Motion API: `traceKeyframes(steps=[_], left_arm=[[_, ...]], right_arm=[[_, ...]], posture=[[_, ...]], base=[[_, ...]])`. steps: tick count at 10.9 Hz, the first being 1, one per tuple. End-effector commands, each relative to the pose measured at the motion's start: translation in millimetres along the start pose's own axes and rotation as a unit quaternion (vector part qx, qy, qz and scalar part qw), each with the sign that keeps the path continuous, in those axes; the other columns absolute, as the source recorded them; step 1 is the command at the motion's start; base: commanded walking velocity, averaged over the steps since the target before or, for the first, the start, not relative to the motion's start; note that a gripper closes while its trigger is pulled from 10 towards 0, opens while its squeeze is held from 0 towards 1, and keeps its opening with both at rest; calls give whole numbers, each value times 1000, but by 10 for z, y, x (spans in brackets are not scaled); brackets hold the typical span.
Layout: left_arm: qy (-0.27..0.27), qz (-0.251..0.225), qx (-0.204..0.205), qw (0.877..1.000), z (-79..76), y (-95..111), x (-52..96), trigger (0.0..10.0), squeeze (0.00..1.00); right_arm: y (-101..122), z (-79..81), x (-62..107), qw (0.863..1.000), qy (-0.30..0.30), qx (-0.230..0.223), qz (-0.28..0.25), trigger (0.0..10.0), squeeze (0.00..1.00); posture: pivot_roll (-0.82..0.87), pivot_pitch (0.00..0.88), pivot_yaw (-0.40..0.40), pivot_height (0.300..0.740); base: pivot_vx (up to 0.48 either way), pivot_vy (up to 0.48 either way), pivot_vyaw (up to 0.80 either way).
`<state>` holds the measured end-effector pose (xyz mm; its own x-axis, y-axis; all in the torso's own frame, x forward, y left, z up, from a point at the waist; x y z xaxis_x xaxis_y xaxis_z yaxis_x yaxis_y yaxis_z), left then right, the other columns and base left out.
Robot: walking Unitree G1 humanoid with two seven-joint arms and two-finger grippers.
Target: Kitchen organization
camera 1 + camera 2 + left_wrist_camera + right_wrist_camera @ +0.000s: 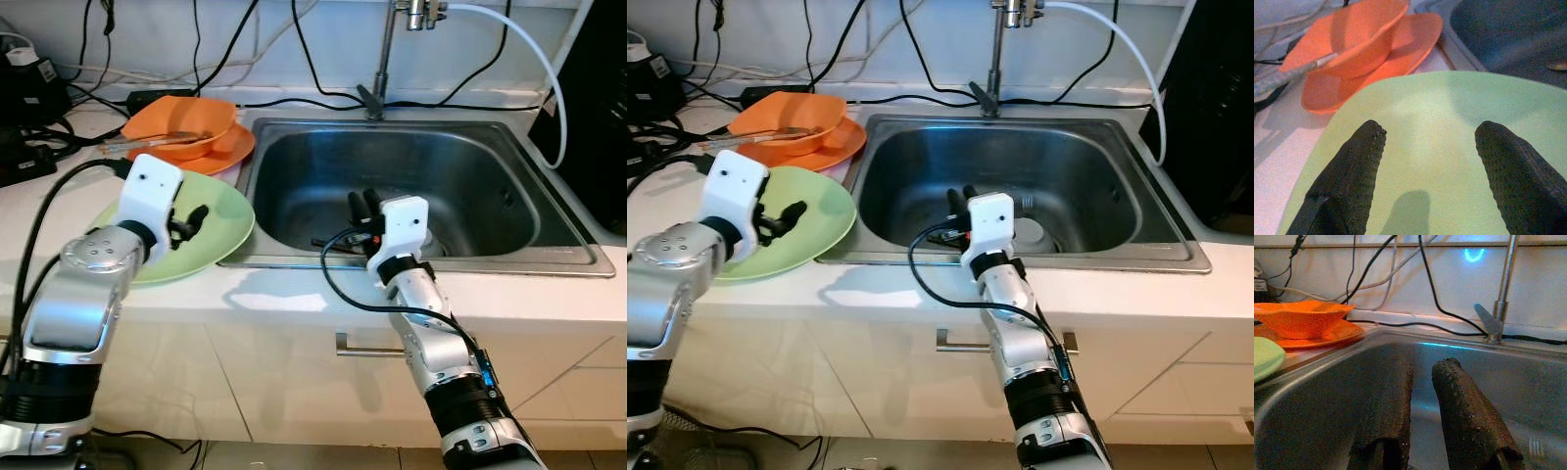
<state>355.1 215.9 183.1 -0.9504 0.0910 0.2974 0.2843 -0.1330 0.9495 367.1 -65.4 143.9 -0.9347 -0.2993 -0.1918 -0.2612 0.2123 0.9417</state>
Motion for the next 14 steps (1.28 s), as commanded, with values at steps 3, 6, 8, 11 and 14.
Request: traceKeyframes(steps=[3, 6, 8, 11, 14], left_arm=[[-39, 46, 15, 998, -131, -216, -33, 10000, 0], [-60, 50, 17, 997, -241, -217, -63, 10000, 0], [-76, 42, 17, 996, -344, -154, -111, 10000, 0], [-101, 40, 24, 994, -483, -120, -170, 10000, 0], [-112, 46, 25, 992, -541, -158, -182, 10000, 0]], right_arm=[[4, 8, -22, 1000, 12, 5, 4, 10000, 0], [3, 7, -20, 1000, 18, 7, 4, 10000, 0], [6, 11, -14, 1000, 19, 8, 5, 10000, 0], [-1, 6, -5, 1000, 20, 8, 6, 10000, 0], [-13, 11, 3, 1000, 22, 8, 9, 10000, 0]], posture=[[144, 0, 38, 740], [139, 0, 39, 740], [134, 0, 42, 740], [124, 0, 49, 740], [132, 0, 48, 740]], base=[[0, 0, 0], [0, 0, 0], [0, 0, 0], [0, 0, 0], [0, 0, 0]])
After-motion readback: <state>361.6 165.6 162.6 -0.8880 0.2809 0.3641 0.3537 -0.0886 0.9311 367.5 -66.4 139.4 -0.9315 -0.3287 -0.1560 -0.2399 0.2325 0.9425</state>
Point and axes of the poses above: a point about 5 cm out from each wrist's last joint towards the gripper, its own x axis pointing back from the gripper into the wrist, its own y axis along the axis of the wrist's last joint, z = x × y, the point moved 4 cm from there along -x, pointing out of the wrist towards the gripper, and after that the axes turned 15 degrees about x, right-handed, at the moved point
